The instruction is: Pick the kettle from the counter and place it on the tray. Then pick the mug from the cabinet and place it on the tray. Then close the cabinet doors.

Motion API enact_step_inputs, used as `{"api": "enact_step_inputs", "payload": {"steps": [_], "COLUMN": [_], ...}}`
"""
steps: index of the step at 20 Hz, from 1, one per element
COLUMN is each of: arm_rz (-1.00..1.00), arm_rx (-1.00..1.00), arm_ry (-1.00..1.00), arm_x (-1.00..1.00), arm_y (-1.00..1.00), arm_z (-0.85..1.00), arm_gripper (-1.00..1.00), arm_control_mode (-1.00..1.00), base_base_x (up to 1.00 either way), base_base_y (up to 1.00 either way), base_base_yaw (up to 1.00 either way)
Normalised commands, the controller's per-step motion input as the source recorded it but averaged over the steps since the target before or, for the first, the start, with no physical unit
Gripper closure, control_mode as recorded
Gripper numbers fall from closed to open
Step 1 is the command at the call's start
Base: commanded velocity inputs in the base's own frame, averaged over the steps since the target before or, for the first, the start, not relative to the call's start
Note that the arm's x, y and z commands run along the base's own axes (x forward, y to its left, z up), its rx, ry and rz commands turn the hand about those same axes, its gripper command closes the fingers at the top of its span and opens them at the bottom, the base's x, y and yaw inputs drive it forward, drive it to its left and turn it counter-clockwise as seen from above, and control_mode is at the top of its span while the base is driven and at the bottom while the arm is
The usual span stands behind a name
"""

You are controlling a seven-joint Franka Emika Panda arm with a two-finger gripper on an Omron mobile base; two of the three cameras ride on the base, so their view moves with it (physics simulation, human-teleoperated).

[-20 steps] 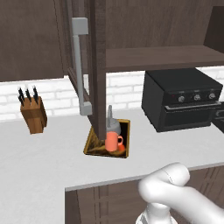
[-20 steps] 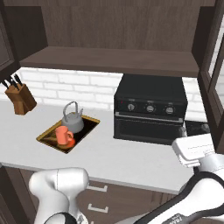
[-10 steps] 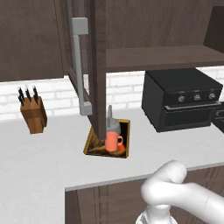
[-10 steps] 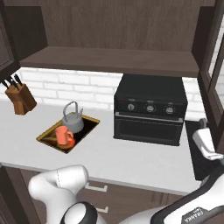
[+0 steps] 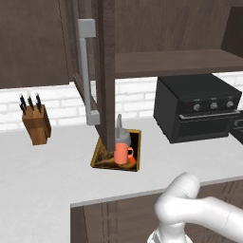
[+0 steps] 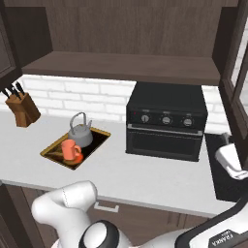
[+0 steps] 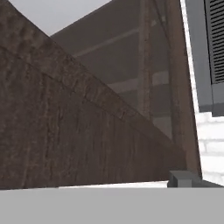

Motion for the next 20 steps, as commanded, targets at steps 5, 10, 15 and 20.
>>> {"api": "enact_step_inputs", "payload": {"steps": [5,10,15,20], "arm_rz": [0.0,0.0,0.0,0.0], "arm_rx": [-0.22,-0.26,-0.23,-0.2], "arm_ry": [-0.08,0.0,0.01,0.03], "arm_x": [-0.04,0.06,0.25,0.28], "arm_y": [0.51,0.84,0.8,0.72], "arm_z": [0.27,0.19,0.27,0.3], "arm_gripper": [-1.0,-1.0,-1.0,-1.0], "arm_control_mode": [-1.0,-1.0,-1.0,-1.0], "base_base_x": [0.0,0.0,0.0,0.0], "base_base_y": [0.0,0.0,0.0,0.0], "base_base_yaw": [0.0,0.0,0.0,0.0]}}
